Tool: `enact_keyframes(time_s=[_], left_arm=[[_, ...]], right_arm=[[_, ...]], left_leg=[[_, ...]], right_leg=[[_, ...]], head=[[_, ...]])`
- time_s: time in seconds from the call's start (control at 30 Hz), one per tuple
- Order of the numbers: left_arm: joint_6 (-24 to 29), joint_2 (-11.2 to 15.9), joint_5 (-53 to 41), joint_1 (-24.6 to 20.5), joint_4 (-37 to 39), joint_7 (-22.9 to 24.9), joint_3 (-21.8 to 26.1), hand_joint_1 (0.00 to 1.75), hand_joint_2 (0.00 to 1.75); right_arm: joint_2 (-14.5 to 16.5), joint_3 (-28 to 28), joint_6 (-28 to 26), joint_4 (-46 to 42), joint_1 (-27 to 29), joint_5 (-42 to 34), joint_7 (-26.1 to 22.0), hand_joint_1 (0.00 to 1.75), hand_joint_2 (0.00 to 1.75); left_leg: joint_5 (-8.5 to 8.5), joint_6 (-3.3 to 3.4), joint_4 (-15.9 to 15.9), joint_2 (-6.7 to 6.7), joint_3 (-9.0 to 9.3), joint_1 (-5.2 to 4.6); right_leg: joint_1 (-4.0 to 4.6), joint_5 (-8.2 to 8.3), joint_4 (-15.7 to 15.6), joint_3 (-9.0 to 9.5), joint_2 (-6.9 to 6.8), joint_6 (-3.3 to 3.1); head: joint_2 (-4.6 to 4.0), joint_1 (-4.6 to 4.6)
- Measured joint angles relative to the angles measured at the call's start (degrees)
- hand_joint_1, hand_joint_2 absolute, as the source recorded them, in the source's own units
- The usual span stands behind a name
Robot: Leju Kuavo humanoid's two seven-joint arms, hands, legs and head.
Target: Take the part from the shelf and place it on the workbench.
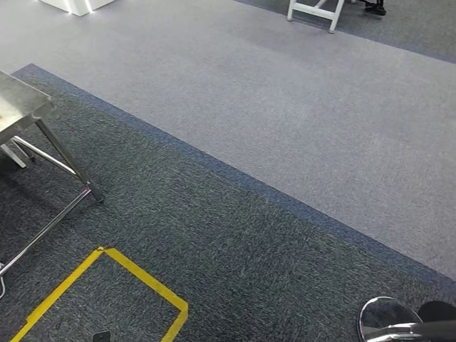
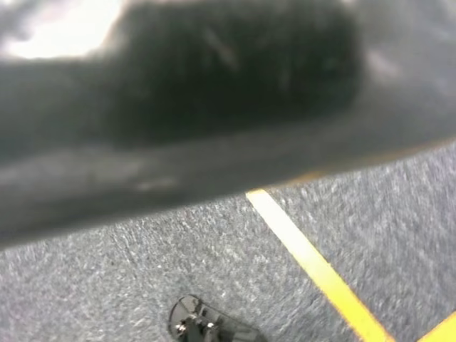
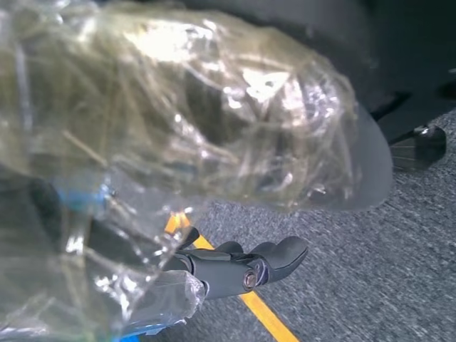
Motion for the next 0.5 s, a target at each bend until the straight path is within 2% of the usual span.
enact_keyframes(time_s=[0.03,0.07,0.1,0.17,0.2,0.23,0.27,0.33,0.4,0.47,0.5], left_arm=[[0.00,-0.01,0.00,0.02,-0.01,0.00,0.00,0.00,0.00],[0.00,-0.02,0.00,0.00,-0.01,0.00,-0.01,0.00,0.00],[0.00,-0.03,0.00,-0.04,-0.01,0.00,-0.01,0.00,0.00],[-0.01,-0.08,0.00,-0.11,0.00,-0.02,-0.01,0.00,0.00],[-0.02,-0.09,0.00,-0.12,0.00,-0.04,-0.01,0.00,0.00],[-0.02,-0.10,0.00,-0.15,0.00,-0.07,-0.01,0.00,0.00],[-0.02,-0.12,0.00,-0.18,-0.01,-0.08,-0.02,0.00,0.00],[-0.02,-0.17,0.01,-0.30,-0.01,-0.09,-0.01,0.00,0.00],[-0.02,-0.19,0.02,-0.33,0.00,-0.11,0.00,0.00,0.00],[-0.02,-0.15,0.02,-0.26,0.01,-0.13,0.00,0.00,0.00],[-0.02,-0.13,0.02,-0.19,0.01,-0.13,0.00,0.00,0.00]], right_arm=[[-0.02,0.00,0.01,0.00,0.06,0.03,0.01,0.00,0.00],[-0.04,0.00,0.01,0.00,0.14,0.05,0.01,0.00,0.00],[-0.07,0.00,0.01,0.00,0.21,0.07,0.01,0.00,0.00],[-0.16,0.00,0.01,0.00,0.16,0.10,0.02,0.00,0.00],[-0.20,0.00,0.01,0.00,0.06,0.13,0.03,0.00,0.00],[-0.23,0.00,0.02,0.00,-0.01,0.16,0.04,0.00,0.00],[-0.26,-0.01,0.02,0.00,-0.04,0.18,0.05,0.00,0.00],[-0.29,-0.03,0.04,0.00,0.09,0.20,0.08,0.00,0.00],[-0.31,-0.05,0.08,0.00,0.13,0.21,0.11,0.00,0.00],[-0.31,-0.06,0.12,0.00,0.06,0.22,0.12,0.00,0.00],[-0.31,-0.07,0.13,0.00,0.06,0.22,0.12,0.00,0.00]], left_leg=[[-0.02,0.01,0.01,0.52,-0.01,-0.05],[-0.05,0.00,0.02,0.99,0.01,-0.08],[-0.09,-0.03,0.02,1.40,0.07,-0.10],[-0.24,-0.27,0.06,2.10,0.28,-0.26],[-0.34,-0.50,0.11,2.36,0.38,-0.35],[-0.43,-0.81,0.16,2.60,0.45,-0.42],[-0.47,-1.14,0.15,2.85,0.51,-0.45],[-0.61,-1.84,0.15,3.16,0.67,-0.28],[-2.43,-2.38,2.27,2.12,-0.01,-0.13],[-6.40,-2.68,8.98,0.50,-2.85,-0.02],[-8.07,-2.76,12.81,0.11,-4.61,-0.01]], right_leg=[[0.00,-0.53,2.23,-1.10,-0.15,0.08],[0.00,0.18,2.05,-1.01,-0.27,0.07],[0.01,1.83,-0.46,0.27,-0.49,-0.06],[0.19,5.49,-8.88,4.74,-1.93,-0.53],[0.34,6.55,-12.03,6.35,-2.55,-0.83],[0.50,6.98,-13.79,7.20,-2.96,-1.10],[0.67,6.96,-14.23,7.27,-2.91,-1.35],[0.66,7.28,-14.50,7.33,-2.19,-2.01],[0.44,7.84,-15.00,7.81,-1.54,-2.77],[0.41,8.10,-15.18,8.02,-0.76,-3.18],[0.48,8.10,-15.18,8.00,-0.31,-3.24]], head=[[0.00,-0.01],[0.00,0.01],[0.00,0.00],[0.00,0.00],[0.00,-0.06],[0.00,-0.09],[0.00,-0.14],[0.00,-0.14],[0.00,-0.29],[0.00,-0.50],[0.00,-0.55]])
